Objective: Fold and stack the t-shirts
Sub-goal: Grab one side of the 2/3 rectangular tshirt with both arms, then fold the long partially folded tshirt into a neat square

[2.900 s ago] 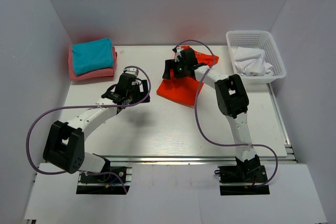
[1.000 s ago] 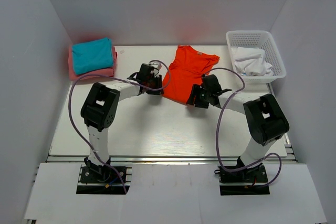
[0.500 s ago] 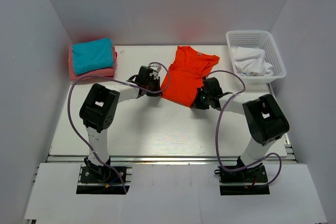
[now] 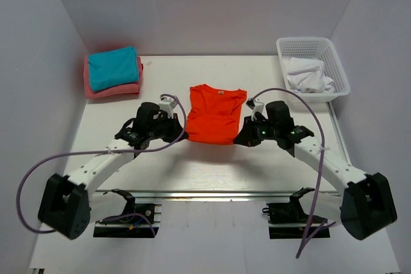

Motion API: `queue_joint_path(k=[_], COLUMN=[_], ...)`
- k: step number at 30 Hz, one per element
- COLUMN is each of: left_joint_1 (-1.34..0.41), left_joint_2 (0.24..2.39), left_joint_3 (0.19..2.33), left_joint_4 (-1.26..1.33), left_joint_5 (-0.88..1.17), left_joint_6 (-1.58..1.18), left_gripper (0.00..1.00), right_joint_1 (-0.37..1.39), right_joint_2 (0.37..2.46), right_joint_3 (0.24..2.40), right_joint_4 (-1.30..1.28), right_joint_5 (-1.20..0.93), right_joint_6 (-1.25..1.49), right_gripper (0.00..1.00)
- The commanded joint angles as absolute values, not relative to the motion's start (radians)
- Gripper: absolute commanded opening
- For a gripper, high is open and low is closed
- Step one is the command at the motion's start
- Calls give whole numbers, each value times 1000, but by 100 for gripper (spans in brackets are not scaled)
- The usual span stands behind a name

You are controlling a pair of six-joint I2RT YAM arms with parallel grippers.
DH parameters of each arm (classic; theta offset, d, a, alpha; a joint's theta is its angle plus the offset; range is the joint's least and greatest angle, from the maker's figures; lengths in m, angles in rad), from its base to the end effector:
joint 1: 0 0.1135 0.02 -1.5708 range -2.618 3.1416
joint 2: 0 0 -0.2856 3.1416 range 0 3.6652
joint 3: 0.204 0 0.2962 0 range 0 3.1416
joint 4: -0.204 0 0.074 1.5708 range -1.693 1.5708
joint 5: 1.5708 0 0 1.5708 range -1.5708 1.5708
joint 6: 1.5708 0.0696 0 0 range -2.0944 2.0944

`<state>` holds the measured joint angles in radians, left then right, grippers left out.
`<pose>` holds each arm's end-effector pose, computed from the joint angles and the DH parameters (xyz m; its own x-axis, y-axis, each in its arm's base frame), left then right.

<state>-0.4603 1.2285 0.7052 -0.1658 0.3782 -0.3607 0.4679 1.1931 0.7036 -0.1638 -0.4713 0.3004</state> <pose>0.2685 -0.1618 0.2014 -0.7688 0.0151 -0.6393 0.4241 0.7603 -0.4921 0.2597 0.1666 0.2129 -0.7323 -0.0747 -0.6769 -0.5307 0.6854 0.4986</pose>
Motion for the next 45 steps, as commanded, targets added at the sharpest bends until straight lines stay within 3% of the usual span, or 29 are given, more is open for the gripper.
queue_joint_path(k=[1,7,15,29,45], left_joint_1=[-457,-457,-457,-437,-428], left_joint_2=[1067,911,957,1172,1485], left_joint_3=[684,729,833,959,1232], left_joint_4=[-291,-371,-483,-423,-431], left_joint_5=[474,485,368,100,-69], left_joint_6=[-371,-402,-442,-540,-520], left_gripper=[0,0,0,0,0], right_joint_1=[480,479,472,459,399], right_joint_2=[1100,960,940,1187,1374], right_joint_3=[701,739,776,865,986], right_joint_4=[-278,-339,-310,-158,-83], right_joint_5=[-615,-635,-433,-198,-140], right_joint_6=[198,176,250,385,434], right_gripper=[0,0,0,0,0])
